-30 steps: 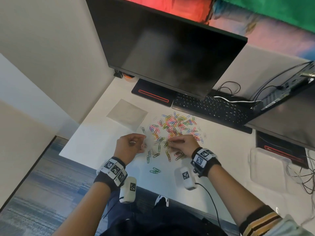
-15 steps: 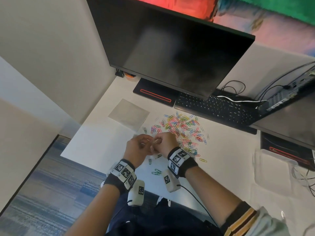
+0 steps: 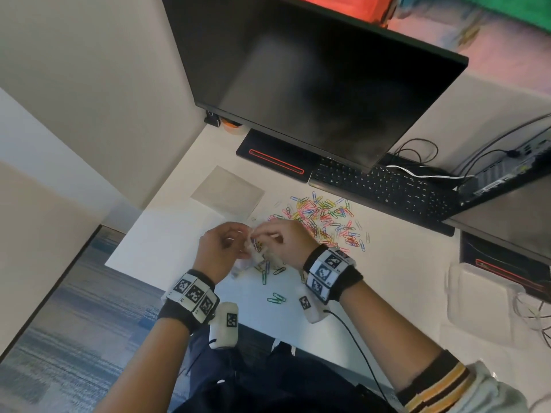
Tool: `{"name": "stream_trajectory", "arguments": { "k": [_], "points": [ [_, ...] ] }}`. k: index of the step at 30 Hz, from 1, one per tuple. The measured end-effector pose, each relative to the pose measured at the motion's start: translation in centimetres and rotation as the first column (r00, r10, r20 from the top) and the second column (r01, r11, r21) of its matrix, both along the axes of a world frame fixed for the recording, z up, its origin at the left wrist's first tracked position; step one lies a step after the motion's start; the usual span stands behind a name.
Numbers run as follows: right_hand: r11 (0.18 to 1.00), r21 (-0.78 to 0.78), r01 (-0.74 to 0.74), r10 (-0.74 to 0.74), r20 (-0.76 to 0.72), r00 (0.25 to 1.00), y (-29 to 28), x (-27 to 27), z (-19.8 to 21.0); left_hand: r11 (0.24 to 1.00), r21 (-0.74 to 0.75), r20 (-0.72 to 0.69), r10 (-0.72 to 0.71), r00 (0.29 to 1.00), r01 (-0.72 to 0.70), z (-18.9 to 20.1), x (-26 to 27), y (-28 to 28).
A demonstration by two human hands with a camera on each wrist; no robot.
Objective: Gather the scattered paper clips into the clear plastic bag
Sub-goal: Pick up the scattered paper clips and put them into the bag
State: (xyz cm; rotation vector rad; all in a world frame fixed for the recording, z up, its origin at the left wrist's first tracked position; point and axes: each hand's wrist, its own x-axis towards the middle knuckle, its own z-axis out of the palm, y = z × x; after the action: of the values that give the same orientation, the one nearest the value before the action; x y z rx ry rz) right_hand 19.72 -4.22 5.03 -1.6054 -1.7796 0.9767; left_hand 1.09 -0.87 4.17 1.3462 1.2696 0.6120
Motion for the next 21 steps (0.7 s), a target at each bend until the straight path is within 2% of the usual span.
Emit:
{"name": "stream_trajectory", "arguments": {
  "k": [2,3,4,5,7,10,14,16,19,21],
  "points": [
    [0.986,-0.071,0.150,-0.161,-0.178,0.971,0.6,0.8,0.3,0.999,0.029,-0.001,0.045,0.999,-0.045,0.4,-1.2,0.5],
    [0.977,-0.089,0.196,-0.210,-0.198,0.958,1.1,1.2,0.1,0.997,0.043,0.004,0.070,0.998,-0.070,0.7,-1.8,0.7],
    [0.976,-0.073,0.205,-0.213,-0.123,0.969,1.7,1.4,-0.3,0.994,0.055,0.010,0.096,0.995,-0.096,1.0,-2.4,1.0],
    [0.985,-0.050,0.165,-0.164,0.014,0.986,2.4,1.4,-1.1,0.991,0.063,0.012,0.121,0.993,-0.121,1.2,-3.0,1.3],
    [0.991,-0.132,0.019,0.017,0.269,0.963,3.5,0.7,-2.8,0.985,0.075,0.009,0.154,0.988,-0.155,1.3,-4.0,1.6],
    [0.959,-0.266,-0.094,0.201,0.413,0.888,4.1,-1.4,-4.9,0.981,0.085,0.011,0.177,0.984,-0.177,1.3,-5.1,1.8],
    [0.923,-0.270,-0.276,0.381,0.531,0.757,2.3,-2.2,-6.0,0.976,0.097,0.036,0.193,0.980,-0.196,1.2,-5.6,2.0],
    [0.873,-0.280,-0.400,0.486,0.580,0.654,0.5,-1.8,-6.1,0.975,0.092,0.041,0.200,0.979,-0.203,1.0,-5.7,2.1],
    [0.764,-0.292,-0.575,0.597,0.657,0.460,-2.2,-0.9,-7.2,0.976,0.082,0.042,0.197,0.980,-0.200,0.8,-5.6,2.2],
    [0.730,-0.268,-0.629,0.606,0.678,0.416,-3.6,-0.5,-7.9,0.977,0.070,0.050,0.197,0.979,-0.200,0.6,-5.4,2.0]
  ]
}}
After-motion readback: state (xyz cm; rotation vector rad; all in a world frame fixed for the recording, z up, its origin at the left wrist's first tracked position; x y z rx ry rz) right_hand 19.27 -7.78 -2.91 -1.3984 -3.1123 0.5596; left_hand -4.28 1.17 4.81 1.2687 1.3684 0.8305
